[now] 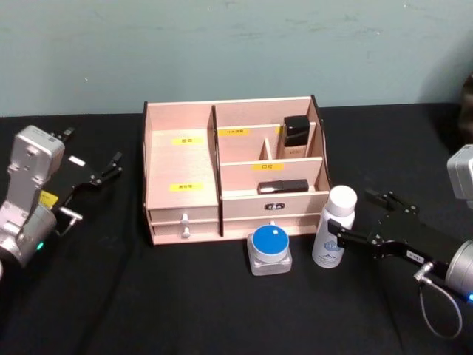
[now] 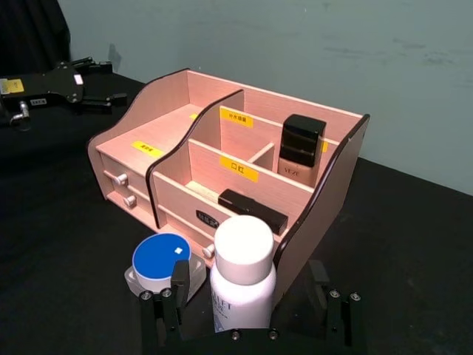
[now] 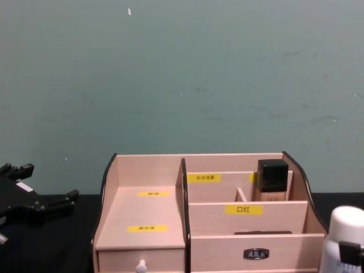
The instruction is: Pick up the facial cleanser and watermelon frost from the table and place them into the tiered storage box.
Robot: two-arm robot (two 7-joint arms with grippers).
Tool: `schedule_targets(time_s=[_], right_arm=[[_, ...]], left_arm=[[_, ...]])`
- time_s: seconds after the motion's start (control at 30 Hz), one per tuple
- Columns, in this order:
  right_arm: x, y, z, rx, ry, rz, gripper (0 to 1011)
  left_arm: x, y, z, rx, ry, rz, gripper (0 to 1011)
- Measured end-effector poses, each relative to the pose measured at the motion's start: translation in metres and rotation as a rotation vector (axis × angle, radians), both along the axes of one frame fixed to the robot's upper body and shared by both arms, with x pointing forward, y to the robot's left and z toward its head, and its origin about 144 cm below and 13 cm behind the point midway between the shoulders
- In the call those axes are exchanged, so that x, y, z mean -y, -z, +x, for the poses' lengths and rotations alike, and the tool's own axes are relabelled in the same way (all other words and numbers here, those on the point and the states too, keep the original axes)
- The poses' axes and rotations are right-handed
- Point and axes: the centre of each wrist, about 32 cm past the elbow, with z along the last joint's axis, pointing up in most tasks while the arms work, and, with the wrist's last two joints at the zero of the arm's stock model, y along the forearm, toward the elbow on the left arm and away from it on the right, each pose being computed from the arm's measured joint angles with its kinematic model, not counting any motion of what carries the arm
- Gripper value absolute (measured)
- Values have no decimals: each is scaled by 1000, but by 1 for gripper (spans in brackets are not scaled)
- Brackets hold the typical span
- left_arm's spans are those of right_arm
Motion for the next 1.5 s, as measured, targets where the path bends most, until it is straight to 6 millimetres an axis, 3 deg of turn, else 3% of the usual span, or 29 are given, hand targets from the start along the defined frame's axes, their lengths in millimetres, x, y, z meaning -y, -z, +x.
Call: schedule_targets(time_s=[0.5, 1.5], right_arm=[[-1, 19, 10, -28, -2, 1, 1002], [-3, 27, 21, -19, -16, 9, 1002]], left_arm=[[0, 0, 0, 0, 0, 0, 1001], [0, 0, 0, 0, 0, 0, 1001]])
